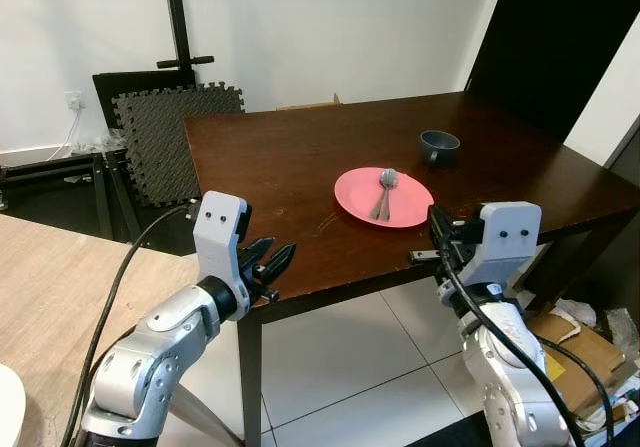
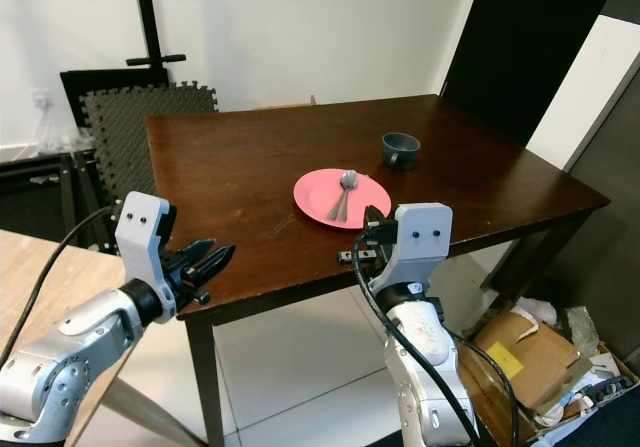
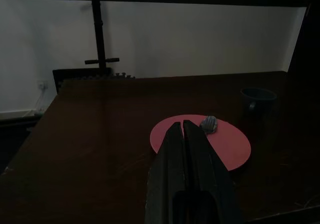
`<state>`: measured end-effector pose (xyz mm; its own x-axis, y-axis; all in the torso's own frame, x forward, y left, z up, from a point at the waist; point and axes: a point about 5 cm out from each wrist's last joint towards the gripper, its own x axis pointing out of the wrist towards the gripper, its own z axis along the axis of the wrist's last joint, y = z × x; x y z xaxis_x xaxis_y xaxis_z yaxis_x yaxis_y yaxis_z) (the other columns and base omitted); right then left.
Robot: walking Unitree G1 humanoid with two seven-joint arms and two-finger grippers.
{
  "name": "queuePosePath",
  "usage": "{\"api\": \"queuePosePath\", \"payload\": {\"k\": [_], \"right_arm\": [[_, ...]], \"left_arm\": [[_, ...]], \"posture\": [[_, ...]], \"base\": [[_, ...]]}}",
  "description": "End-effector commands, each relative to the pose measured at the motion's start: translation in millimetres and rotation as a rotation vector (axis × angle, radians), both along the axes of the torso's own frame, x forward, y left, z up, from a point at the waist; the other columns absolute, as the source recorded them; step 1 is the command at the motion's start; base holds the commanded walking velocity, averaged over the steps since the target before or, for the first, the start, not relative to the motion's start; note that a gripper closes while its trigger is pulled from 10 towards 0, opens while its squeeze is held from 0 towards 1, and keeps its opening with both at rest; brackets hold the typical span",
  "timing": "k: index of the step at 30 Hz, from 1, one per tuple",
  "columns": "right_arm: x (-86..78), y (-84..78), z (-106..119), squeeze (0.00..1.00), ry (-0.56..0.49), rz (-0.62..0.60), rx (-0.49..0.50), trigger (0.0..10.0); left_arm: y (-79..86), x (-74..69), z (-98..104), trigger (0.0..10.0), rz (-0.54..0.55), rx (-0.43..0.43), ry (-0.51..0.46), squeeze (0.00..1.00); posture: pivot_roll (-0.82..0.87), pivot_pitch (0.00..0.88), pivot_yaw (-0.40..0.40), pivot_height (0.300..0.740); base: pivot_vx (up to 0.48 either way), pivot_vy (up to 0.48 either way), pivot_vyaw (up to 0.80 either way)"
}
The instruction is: Setting the table
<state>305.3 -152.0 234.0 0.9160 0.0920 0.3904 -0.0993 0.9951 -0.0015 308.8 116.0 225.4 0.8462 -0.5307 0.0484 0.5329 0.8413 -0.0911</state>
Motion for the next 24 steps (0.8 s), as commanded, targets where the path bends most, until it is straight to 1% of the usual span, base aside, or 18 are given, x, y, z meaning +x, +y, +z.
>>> {"api": "queuePosePath", "payload": {"k": [1, 17, 24], "right_arm": [[0.5, -2.1, -5.1, 0.0, 0.016, -0.012, 0.002, 10.0], [0.0, -1.9, -6.9, 0.0, 0.018, -0.017, 0.005, 10.0], [-1.3, -3.1, -6.8, 0.0, 0.017, -0.023, 0.006, 10.0]], "left_arm": [[-1.9, -1.4, -3.5, 10.0, 0.001, 0.007, 0.002, 0.0], [-2.9, 3.4, -4.8, 10.0, 0.019, 0.017, -0.006, 0.0], [-0.7, 6.5, -2.4, 10.0, 0.05, 0.016, -0.014, 0.0]], "posture": [[0.01, 0.048, -0.016, 0.74], [0.01, 0.035, 0.001, 0.74], [0.01, 0.038, 0.002, 0.74]], "base": [[0.0, 0.0, 0.0], [0.0, 0.0, 0.0], [0.0, 0.0, 0.0]]}}
